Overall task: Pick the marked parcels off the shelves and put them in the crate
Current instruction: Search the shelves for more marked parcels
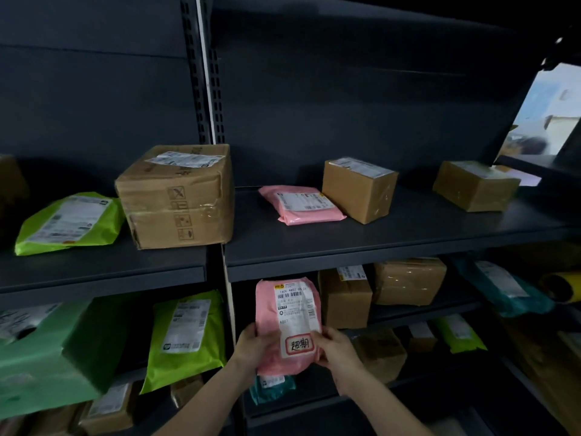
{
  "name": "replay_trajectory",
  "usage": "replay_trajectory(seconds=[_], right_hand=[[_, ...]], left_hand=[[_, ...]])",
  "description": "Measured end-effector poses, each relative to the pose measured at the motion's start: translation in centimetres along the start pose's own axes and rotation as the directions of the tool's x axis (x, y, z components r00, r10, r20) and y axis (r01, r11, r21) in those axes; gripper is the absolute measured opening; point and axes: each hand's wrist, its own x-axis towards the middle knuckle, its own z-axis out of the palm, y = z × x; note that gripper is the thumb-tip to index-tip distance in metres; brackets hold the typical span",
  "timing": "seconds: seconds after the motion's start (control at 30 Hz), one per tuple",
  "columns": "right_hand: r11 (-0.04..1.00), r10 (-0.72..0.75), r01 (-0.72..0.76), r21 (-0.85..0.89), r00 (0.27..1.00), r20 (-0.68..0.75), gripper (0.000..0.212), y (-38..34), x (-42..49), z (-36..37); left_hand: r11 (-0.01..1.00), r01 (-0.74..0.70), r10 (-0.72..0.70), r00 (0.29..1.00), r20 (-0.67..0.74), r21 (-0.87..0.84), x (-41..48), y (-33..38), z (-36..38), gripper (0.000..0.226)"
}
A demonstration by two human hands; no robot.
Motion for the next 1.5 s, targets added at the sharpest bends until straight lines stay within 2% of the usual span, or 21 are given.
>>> replay_trajectory(seconds=[0.13, 0.2, 0.33, 0.43, 0.6, 0.73, 0.83, 0.9, 1.0, 1.1, 1.23, 1.37, 1.5], right_hand=[[0.990, -0.071, 0.048, -0.133, 0.982, -0.173, 0.020, -0.2, 0.9, -1.3], [0.983, -0.126, 0.083, -0.163, 0.953, -0.274, 0.015, -0.7, 1.3, -2.5], [0.972, -0.221, 0.163, -0.170, 0.879, -0.422, 0.020, -2.1, 2.3, -5.1], [0.976, -0.208, 0.147, -0.163, 0.857, -0.472, 0.039, -3.5, 4.0, -6.9], [0.995, -0.098, 0.078, -0.070, 0.923, -0.372, 0.047, -6.1, 7.3, -8.0], [0.992, -0.097, 0.074, -0.100, 0.965, -0.245, 0.046, -6.1, 8.5, -8.0], [0.989, -0.122, 0.100, -0.108, 0.967, -0.223, 0.041, -4.9, 8.2, -8.4], [0.983, -0.148, 0.122, -0.137, 0.970, -0.192, 0.040, -4.2, 7.6, -9.1], [0.961, -0.171, 0.138, -0.240, 0.978, -0.121, 0.043, -3.5, 6.9, -10.5], [0.922, -0.220, 0.193, -0.335, 0.974, -0.046, 0.046, -2.5, 6.3, -11.8], [0.852, -0.280, 0.246, -0.461, 0.960, -0.006, 0.057, -1.8, 5.8, -12.4], [0.742, -0.347, 0.323, -0.587, 0.935, 0.075, 0.063, -1.9, 5.8, -11.1], [0.458, -0.443, 0.356, -0.814, 0.886, 0.137, 0.068, -2.4, 5.5, -8.3]], left_hand=[[1.000, -0.006, 0.006, 1.000, -0.024, 0.001, 1.5, 0.2, -0.6, 0.044], [1.000, -0.008, 0.008, 1.000, -0.023, 0.010, 2.3, 0.2, -1.0, 0.038], [1.000, 0.005, -0.005, 1.000, -0.019, 0.011, 4.4, 0.4, -0.8, 0.037], [0.999, 0.041, -0.041, 0.999, -0.002, -0.006, 5.1, 0.9, 0.3, 0.037], [0.999, 0.019, -0.019, 1.000, 0.002, -0.051, 6.7, 1.9, 2.6, 0.044], [0.998, 0.005, -0.007, 0.999, -0.037, -0.060, 6.8, 1.9, 4.0, 0.040], [0.997, 0.012, -0.013, 1.000, -0.018, -0.076, 5.9, 1.1, 4.6, 0.037], [0.992, 0.009, -0.011, 1.000, -0.015, -0.129, 5.0, 0.2, 4.9, 0.033], [0.987, 0.023, -0.026, 1.000, -0.011, -0.158, 3.2, -1.0, 5.9, 0.017], [0.991, 0.062, -0.076, 0.990, -0.119, -0.118, 2.1, -2.2, 7.0, 0.015], [0.995, 0.084, -0.092, 0.972, -0.215, -0.047, 0.4, -3.8, 7.9, 0.020], [0.996, 0.020, -0.052, 0.913, -0.405, -0.084, -0.1, -4.1, 6.8, 0.018], [0.979, -0.077, -0.033, 0.851, -0.523, -0.187, -0.8, -3.8, 4.0, 0.021]])
